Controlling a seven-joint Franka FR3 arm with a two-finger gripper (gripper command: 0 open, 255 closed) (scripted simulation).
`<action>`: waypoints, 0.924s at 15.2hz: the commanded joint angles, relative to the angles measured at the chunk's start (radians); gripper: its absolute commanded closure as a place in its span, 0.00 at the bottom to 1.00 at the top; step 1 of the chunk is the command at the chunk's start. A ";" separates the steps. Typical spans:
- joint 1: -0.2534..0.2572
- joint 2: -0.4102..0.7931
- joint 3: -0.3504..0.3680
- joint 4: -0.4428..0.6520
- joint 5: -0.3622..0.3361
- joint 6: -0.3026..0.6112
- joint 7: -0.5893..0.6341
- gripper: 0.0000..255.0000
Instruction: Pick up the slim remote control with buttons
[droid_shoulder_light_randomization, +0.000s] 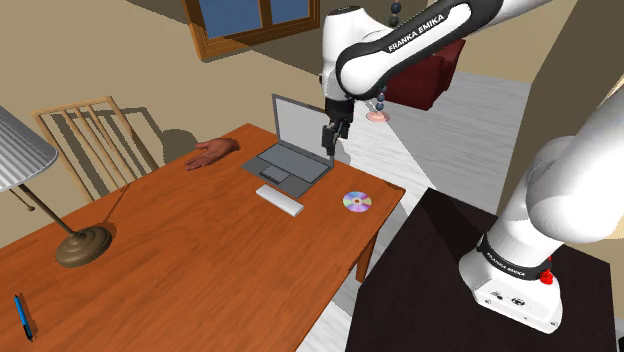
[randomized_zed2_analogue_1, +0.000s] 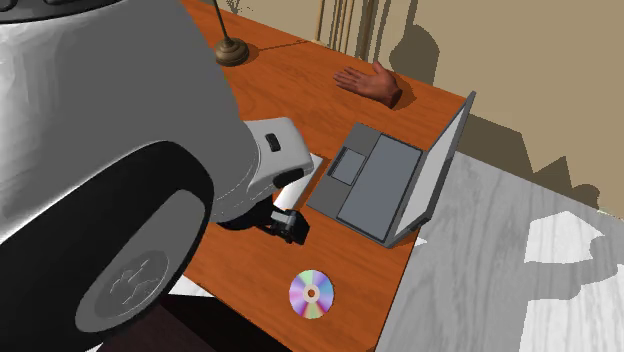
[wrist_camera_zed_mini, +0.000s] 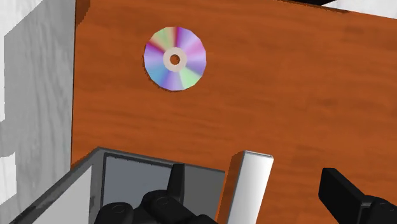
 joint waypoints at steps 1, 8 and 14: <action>0.001 0.077 0.003 0.033 -0.003 0.042 0.006 0.00; 0.014 0.353 0.014 0.190 -0.022 0.154 0.038 0.00; 0.034 0.589 0.015 0.373 -0.038 0.202 0.058 0.00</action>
